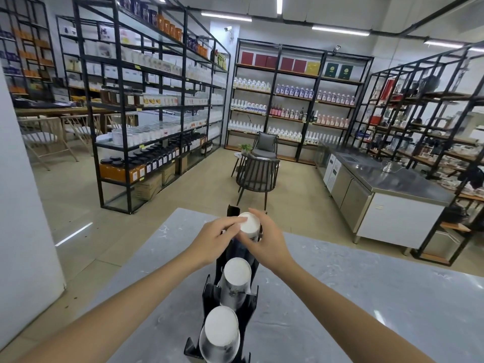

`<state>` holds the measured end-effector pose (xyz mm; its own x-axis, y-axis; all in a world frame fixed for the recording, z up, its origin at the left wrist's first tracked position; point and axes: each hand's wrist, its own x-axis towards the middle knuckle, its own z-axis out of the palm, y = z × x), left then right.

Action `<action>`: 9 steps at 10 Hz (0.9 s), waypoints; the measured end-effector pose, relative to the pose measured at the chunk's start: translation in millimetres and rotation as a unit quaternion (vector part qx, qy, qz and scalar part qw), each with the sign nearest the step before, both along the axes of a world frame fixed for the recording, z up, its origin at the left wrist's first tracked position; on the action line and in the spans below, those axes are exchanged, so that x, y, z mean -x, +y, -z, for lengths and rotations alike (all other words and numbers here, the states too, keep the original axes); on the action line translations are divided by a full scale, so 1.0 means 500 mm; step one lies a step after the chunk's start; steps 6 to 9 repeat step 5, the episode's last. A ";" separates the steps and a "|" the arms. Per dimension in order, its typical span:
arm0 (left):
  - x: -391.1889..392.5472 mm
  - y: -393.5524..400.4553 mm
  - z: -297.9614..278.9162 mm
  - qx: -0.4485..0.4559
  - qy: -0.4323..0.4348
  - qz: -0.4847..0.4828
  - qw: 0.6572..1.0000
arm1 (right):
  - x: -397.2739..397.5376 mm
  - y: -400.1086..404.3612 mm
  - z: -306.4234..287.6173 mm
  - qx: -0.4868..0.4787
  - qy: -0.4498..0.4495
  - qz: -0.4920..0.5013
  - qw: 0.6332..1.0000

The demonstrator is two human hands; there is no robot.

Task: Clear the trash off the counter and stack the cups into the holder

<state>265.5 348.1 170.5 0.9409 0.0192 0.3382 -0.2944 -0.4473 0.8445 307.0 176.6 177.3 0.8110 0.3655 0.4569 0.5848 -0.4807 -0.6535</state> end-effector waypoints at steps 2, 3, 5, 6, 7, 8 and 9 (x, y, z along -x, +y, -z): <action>0.016 0.006 0.014 -0.008 -0.008 0.012 1.000 | 0.003 0.002 -0.008 0.040 -0.001 -0.014 0.999; 0.025 0.014 0.003 -0.083 -0.017 0.002 0.996 | 0.015 -0.009 -0.021 0.079 -0.007 -0.027 0.996; 0.081 0.030 -0.082 -0.247 -0.120 -0.026 0.961 | 0.025 -0.052 -0.099 0.119 -0.096 0.010 0.988; 0.081 0.030 -0.082 -0.247 -0.120 -0.026 0.961 | 0.025 -0.052 -0.099 0.119 -0.096 0.010 0.988; 0.081 0.030 -0.082 -0.247 -0.120 -0.026 0.961 | 0.025 -0.052 -0.099 0.119 -0.096 0.010 0.988; 0.081 0.030 -0.082 -0.247 -0.120 -0.026 0.961 | 0.025 -0.052 -0.099 0.119 -0.096 0.010 0.988; 0.081 0.030 -0.082 -0.247 -0.120 -0.026 0.961 | 0.025 -0.052 -0.099 0.119 -0.096 0.010 0.988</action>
